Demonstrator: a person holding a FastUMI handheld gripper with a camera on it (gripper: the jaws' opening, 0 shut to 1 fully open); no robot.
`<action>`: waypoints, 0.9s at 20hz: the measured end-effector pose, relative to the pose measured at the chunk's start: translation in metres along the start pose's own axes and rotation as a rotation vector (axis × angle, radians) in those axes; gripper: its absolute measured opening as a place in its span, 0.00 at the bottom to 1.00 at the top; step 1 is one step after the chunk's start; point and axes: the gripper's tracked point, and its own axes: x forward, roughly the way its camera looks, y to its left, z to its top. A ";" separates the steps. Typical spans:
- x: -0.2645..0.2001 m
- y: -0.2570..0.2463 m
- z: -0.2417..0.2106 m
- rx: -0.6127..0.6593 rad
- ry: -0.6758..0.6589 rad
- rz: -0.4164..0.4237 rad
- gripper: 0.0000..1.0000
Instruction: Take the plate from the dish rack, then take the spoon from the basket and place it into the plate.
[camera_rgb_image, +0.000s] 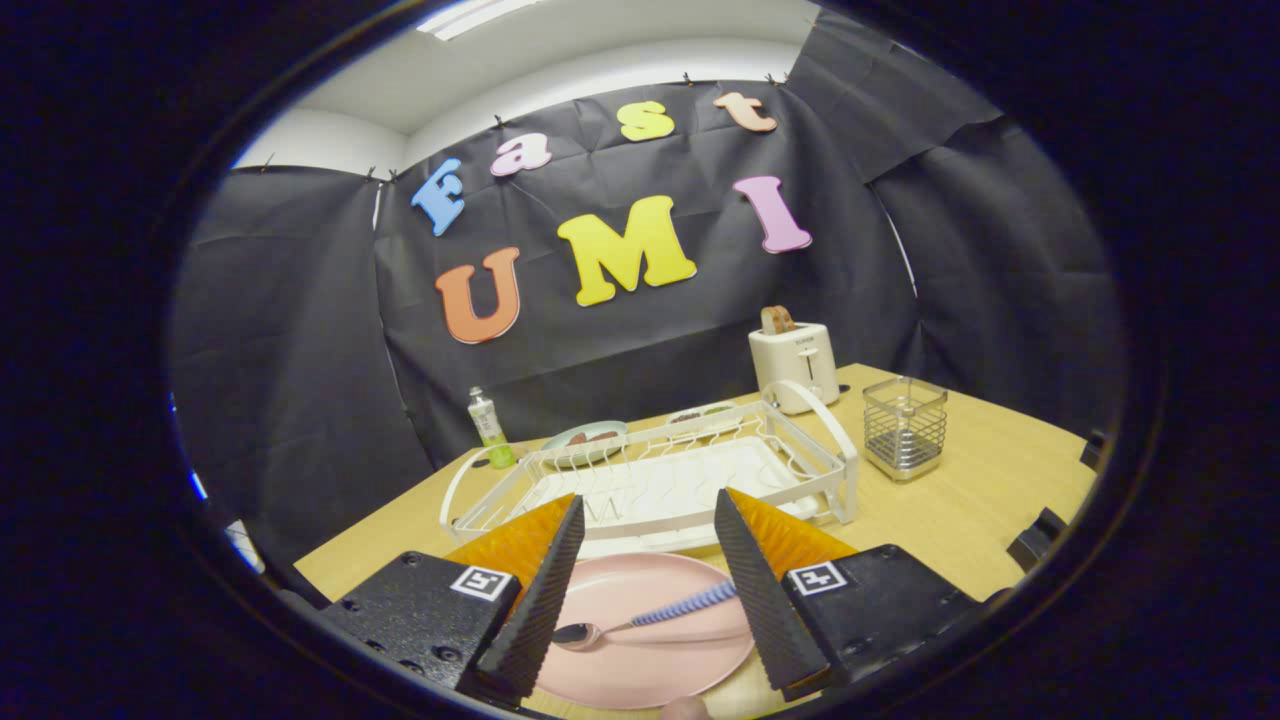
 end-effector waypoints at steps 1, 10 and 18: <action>-0.003 -0.001 0.006 -0.013 -0.017 -0.003 0.88; -0.046 0.006 0.062 -0.195 -0.200 -0.012 1.00; -0.089 0.005 0.082 -0.222 -0.235 -0.023 1.00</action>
